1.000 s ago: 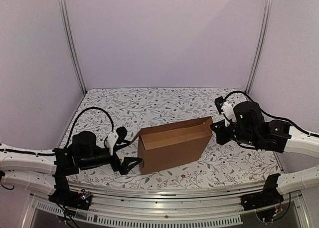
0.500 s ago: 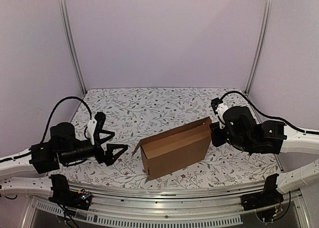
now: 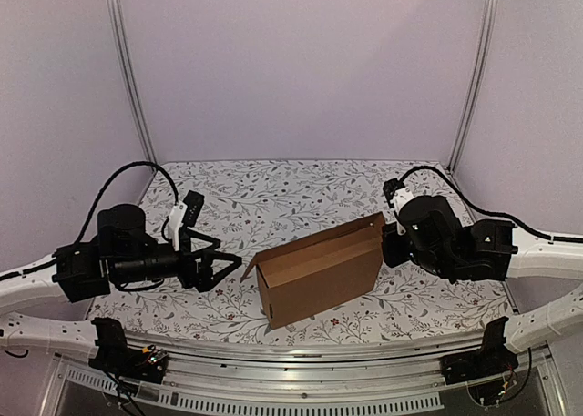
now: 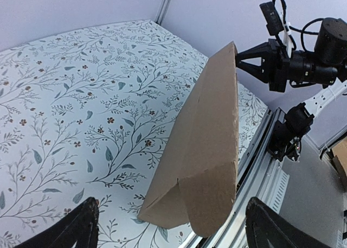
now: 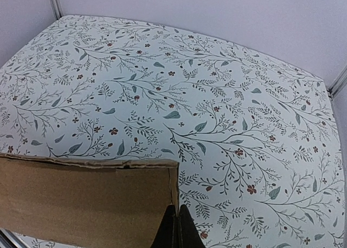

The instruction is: Fold the paper box

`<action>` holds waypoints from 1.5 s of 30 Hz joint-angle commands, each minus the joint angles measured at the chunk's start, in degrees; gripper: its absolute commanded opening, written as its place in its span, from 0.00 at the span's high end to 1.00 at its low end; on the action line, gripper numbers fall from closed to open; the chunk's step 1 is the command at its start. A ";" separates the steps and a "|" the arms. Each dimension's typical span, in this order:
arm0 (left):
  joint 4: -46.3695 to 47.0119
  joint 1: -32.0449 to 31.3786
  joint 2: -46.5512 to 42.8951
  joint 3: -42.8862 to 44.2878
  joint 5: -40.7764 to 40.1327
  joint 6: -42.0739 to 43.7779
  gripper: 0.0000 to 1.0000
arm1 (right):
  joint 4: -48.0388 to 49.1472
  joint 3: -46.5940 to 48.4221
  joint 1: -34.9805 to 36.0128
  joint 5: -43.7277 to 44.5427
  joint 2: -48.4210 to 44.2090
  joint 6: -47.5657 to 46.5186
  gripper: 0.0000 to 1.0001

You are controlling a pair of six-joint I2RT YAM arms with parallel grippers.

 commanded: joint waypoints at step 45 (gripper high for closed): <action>-18.58 -12.17 16.15 17.92 -1.08 -18.87 0.52 | 0.33 0.94 2.95 4.95 1.09 0.93 1.00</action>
